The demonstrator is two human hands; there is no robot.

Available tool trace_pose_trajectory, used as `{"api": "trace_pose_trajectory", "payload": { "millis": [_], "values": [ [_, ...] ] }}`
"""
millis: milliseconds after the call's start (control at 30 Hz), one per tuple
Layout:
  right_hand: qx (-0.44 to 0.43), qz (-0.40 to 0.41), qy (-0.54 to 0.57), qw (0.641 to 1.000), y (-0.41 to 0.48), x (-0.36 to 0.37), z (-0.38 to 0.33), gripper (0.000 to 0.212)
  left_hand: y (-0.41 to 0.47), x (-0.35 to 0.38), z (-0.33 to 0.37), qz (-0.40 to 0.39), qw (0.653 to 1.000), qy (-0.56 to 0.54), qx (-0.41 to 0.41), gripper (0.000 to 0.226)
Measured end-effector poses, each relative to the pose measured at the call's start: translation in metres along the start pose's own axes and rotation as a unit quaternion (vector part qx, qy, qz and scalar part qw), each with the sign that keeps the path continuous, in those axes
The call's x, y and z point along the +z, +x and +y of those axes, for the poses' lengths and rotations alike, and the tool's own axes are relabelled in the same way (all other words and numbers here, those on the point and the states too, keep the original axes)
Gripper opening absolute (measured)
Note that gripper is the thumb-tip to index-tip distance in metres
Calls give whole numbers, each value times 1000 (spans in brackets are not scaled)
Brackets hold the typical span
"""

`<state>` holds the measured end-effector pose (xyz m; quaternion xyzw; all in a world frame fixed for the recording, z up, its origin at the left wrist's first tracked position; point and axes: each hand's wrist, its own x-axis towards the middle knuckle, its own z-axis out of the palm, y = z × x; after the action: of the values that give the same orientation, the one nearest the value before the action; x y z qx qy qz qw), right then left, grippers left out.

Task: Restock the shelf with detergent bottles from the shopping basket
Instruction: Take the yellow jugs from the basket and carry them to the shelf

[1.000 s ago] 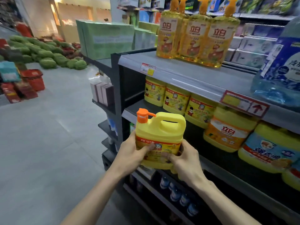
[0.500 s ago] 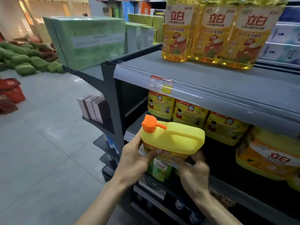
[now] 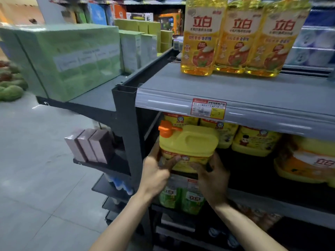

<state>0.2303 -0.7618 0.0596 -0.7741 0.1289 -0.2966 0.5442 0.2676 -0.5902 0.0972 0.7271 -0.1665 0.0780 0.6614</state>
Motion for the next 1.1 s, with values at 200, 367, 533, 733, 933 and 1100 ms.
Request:
{"api": "trace_pose_trajectory", "payload": {
  "millis": [200,367,533,733,933,1100],
  "values": [
    [8,17,2,1000,-6,20,-12,67,16,-11,-14,-40,998,-42,-12,58],
    [33,1,-32,999,-10,20,-22,74,29,-11,-18,-77,996,-5,-34,61],
    [87,-15,-86,992,-22,22,-24,90,16,-20,-21,-117,992,21,-33,63],
    [70,-67,-137,986,-46,10,-5,100,-7,-36,-21,-164,982,73,-64,108],
    [88,-105,-192,972,-34,18,-4,111,-6,-27,-21,-148,983,87,-67,101],
    [113,-171,-266,942,-9,26,-9,116,7,-17,-27,-137,982,118,-48,82]
  ]
}}
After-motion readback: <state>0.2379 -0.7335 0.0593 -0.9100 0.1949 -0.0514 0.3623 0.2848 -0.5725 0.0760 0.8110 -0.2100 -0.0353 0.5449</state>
